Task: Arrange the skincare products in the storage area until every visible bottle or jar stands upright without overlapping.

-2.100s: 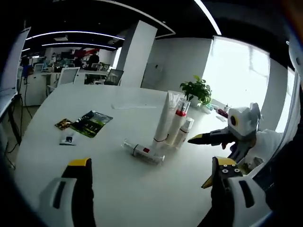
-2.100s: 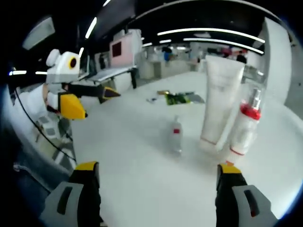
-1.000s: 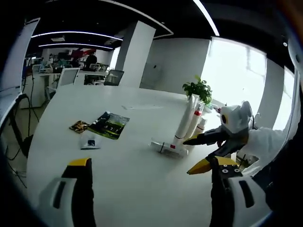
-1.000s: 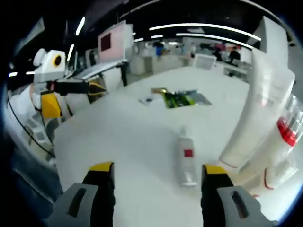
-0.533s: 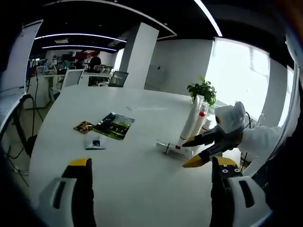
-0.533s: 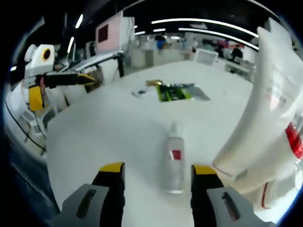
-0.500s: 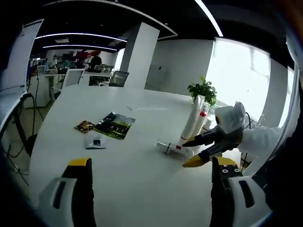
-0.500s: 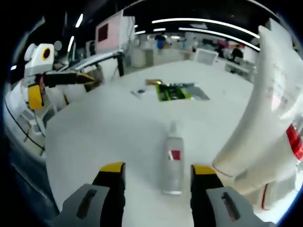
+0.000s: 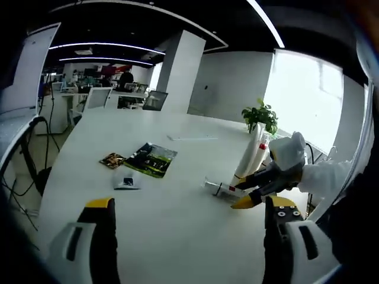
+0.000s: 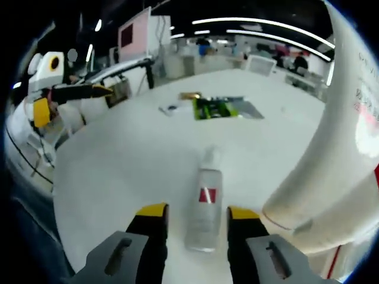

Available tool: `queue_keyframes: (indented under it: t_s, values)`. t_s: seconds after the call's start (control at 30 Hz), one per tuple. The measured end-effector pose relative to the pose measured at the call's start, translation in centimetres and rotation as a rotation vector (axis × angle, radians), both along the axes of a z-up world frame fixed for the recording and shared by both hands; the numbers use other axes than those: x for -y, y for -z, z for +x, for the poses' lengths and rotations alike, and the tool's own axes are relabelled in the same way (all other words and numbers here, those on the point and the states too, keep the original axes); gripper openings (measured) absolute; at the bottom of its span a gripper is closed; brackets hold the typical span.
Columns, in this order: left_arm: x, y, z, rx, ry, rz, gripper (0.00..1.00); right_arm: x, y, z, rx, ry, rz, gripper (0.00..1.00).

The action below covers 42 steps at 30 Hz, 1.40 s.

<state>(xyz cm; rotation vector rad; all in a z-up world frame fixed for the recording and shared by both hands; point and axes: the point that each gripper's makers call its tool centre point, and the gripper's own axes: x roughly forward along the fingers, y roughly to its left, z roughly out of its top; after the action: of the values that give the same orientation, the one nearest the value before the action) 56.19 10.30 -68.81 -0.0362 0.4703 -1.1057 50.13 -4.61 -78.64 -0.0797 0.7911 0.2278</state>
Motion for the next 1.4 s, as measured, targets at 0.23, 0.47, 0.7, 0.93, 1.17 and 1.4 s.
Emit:
queue_keyframes:
  t_s: [0.23, 0.47, 0.7, 0.93, 1.17, 1.4]
  values:
    - [0.4, 0.4, -0.2, -0.011, 0.007, 0.011, 0.99, 0.2, 0.3, -0.2, -0.011, -0.001, 0.007, 0.29]
    - [0.8, 0.6, -0.8, -0.016, 0.027, 0.022, 0.99, 0.2, 0.7, -0.3, -0.019, -0.006, -0.007, 0.25]
    - [0.8, 0.7, -1.6, -0.021, 0.035, 0.03, 0.99, 0.1, 0.6, 0.0, -0.01, -0.021, -0.022, 0.21]
    - [0.5, 1.0, -2.1, -0.025, 0.025, 0.039, 0.99, 0.0, 0.7, -0.1, -0.006, -0.031, -0.052, 0.17]
    - [1.6, 1.1, -2.8, -0.033, 0.046, 0.024, 0.99, -0.1, 0.7, -0.4, -0.005, -0.004, -0.043, 0.14]
    - [1.9, 1.0, -2.7, -0.036, 0.051, 0.014, 0.99, 0.1, 0.3, -0.9, 0.016, 0.054, -0.008, 0.13]
